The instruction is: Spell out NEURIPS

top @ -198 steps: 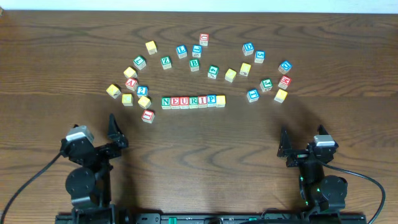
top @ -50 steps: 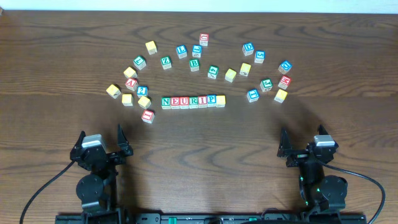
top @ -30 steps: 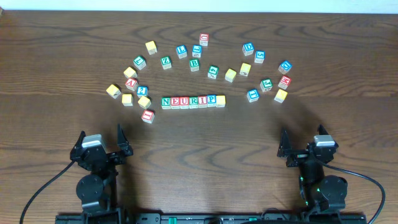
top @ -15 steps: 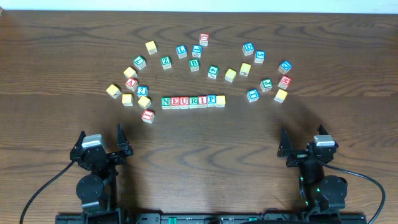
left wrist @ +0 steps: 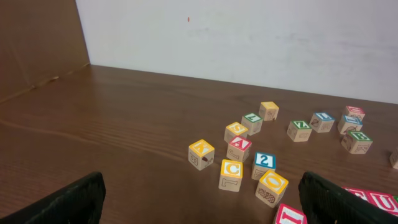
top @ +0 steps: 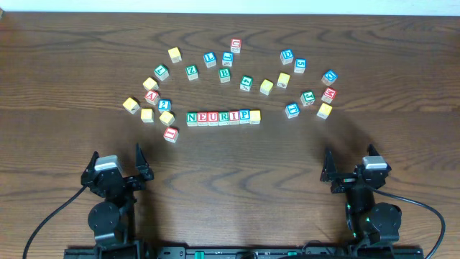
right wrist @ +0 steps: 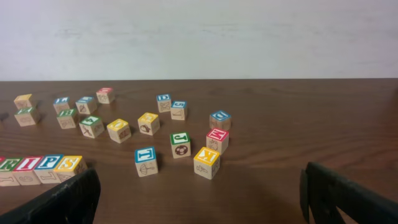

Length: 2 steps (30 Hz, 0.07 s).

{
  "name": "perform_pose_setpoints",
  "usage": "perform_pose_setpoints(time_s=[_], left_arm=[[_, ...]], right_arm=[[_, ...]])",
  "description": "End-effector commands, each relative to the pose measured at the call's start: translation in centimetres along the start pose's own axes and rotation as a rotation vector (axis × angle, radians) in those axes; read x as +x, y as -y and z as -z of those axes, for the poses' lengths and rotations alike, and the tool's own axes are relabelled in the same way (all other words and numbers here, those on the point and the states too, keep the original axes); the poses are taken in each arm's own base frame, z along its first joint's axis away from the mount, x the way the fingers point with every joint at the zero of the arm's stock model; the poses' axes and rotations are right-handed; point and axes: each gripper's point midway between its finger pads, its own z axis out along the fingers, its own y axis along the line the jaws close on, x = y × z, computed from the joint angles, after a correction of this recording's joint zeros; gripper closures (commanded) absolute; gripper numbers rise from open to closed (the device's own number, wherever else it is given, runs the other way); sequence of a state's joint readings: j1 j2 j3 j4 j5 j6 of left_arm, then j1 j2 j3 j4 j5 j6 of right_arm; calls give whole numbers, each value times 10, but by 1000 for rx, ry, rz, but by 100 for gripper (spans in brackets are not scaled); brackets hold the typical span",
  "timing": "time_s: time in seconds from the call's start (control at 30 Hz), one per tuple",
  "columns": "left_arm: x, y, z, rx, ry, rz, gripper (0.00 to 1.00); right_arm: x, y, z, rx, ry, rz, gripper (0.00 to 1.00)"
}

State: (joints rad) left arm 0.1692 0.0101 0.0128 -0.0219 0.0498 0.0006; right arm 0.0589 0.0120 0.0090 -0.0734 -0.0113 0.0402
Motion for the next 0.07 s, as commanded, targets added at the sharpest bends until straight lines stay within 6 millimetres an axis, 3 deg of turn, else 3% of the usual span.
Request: perform_pose_setpoints(time_s=[0.0,0.03], left_arm=[[14,-3,0,-13,-50,-11,2],[14,-3,0,-13,-50,-11,2]], right_arm=[[1,1,0,2,2,11,1],[1,1,0,2,2,11,1]])
